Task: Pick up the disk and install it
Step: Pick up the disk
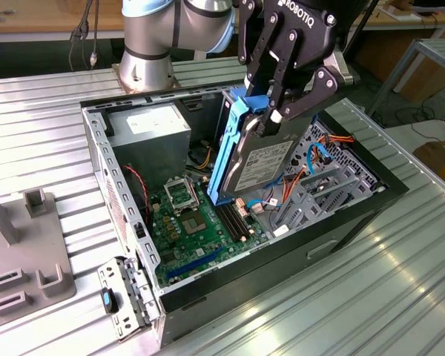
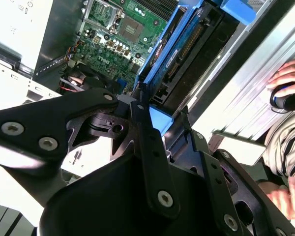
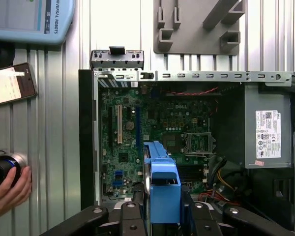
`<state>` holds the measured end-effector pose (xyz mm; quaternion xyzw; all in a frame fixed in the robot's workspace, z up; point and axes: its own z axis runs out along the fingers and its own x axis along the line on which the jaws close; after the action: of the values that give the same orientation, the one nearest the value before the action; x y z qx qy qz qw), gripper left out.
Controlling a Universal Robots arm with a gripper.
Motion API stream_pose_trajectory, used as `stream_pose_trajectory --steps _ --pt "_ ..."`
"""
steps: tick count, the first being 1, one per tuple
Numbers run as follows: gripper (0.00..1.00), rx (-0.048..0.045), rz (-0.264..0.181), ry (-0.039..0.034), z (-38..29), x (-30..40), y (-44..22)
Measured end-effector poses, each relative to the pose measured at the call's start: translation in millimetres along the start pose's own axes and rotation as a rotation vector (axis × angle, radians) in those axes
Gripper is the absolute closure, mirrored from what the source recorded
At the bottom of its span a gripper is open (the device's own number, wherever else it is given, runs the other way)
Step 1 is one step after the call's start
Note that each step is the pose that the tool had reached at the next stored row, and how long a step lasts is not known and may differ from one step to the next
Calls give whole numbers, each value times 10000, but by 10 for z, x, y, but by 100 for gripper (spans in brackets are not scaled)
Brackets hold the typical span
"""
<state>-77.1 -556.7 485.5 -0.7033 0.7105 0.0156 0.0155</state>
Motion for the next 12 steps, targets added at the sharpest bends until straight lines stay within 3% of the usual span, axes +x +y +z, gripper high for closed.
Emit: stream_pose_trajectory --steps 8,12 --pt "64 0 -1 0 -2 45 -4" --pt "64 0 0 0 -2 45 -65"
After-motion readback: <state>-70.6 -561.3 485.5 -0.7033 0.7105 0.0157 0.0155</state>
